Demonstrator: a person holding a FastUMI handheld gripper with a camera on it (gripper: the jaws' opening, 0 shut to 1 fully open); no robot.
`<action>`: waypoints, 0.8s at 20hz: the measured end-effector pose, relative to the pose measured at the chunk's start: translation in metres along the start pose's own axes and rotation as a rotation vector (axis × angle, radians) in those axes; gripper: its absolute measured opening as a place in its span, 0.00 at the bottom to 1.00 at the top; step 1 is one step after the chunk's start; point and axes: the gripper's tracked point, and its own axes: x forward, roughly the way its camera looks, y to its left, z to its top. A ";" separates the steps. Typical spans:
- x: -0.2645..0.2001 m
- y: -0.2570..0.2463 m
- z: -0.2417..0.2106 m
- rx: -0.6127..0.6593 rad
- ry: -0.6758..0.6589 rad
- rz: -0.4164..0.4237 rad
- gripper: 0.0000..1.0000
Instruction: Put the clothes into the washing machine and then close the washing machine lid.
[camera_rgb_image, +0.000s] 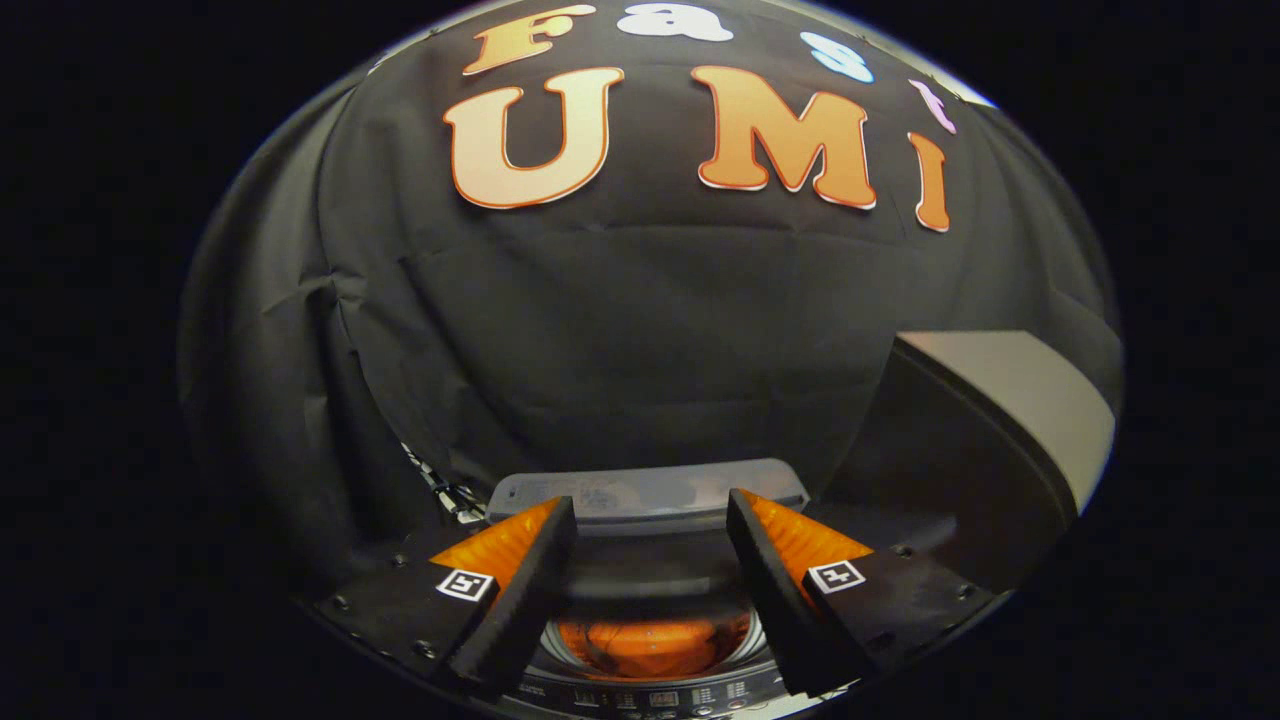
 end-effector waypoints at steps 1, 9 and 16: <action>0.002 0.000 -0.011 0.002 0.026 -0.005 0.98; -0.004 0.006 -0.023 -0.006 0.076 0.042 0.98; -0.069 -0.015 0.068 -0.021 -0.051 0.108 0.98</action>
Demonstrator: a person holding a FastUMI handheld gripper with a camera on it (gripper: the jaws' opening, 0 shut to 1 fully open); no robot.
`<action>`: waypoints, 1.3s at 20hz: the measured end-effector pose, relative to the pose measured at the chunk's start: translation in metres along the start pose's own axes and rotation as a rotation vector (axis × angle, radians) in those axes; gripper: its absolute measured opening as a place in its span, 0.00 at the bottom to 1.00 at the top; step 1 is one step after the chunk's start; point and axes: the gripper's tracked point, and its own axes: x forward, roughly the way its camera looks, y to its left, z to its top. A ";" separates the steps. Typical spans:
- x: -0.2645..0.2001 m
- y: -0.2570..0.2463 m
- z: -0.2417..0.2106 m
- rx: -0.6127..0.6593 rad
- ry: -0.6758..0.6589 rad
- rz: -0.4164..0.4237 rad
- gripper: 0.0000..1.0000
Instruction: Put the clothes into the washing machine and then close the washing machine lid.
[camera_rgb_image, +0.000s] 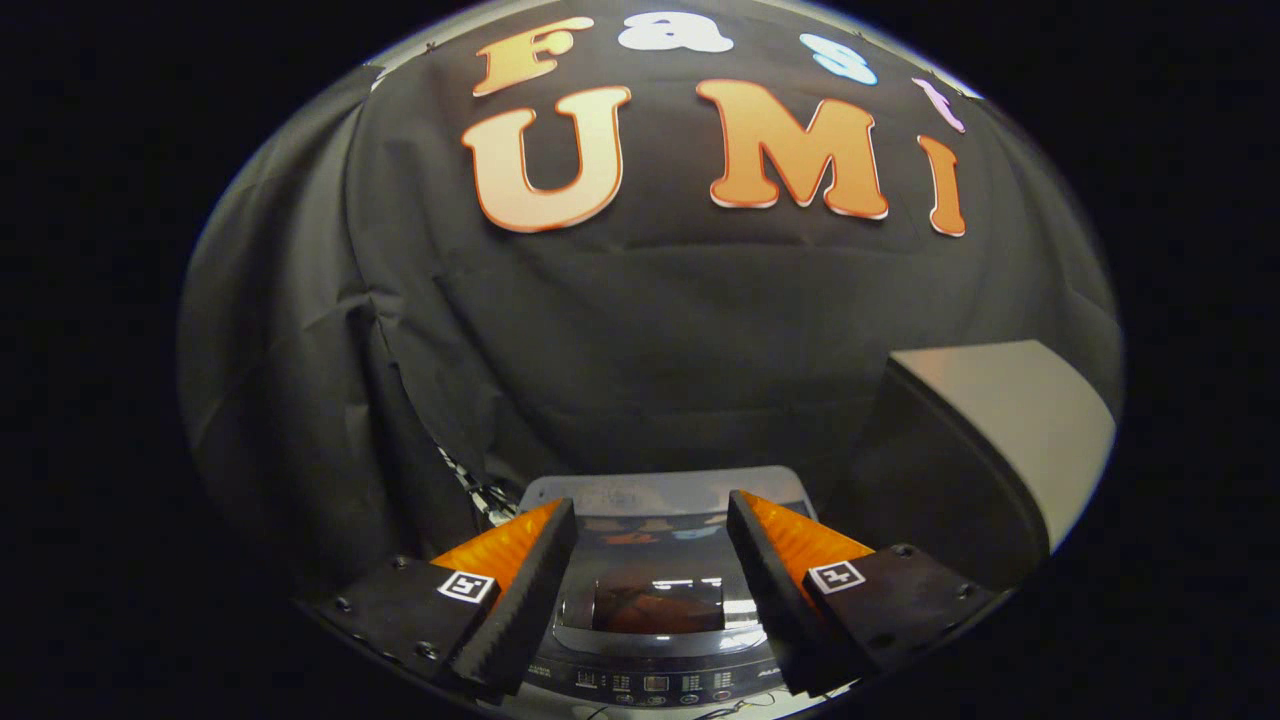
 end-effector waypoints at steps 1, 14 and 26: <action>-0.012 -0.009 0.011 -0.003 -0.019 0.004 0.98; -0.235 -0.151 0.163 -0.032 -0.335 0.019 0.98; -0.317 -0.214 0.182 -0.073 -0.433 -0.004 0.98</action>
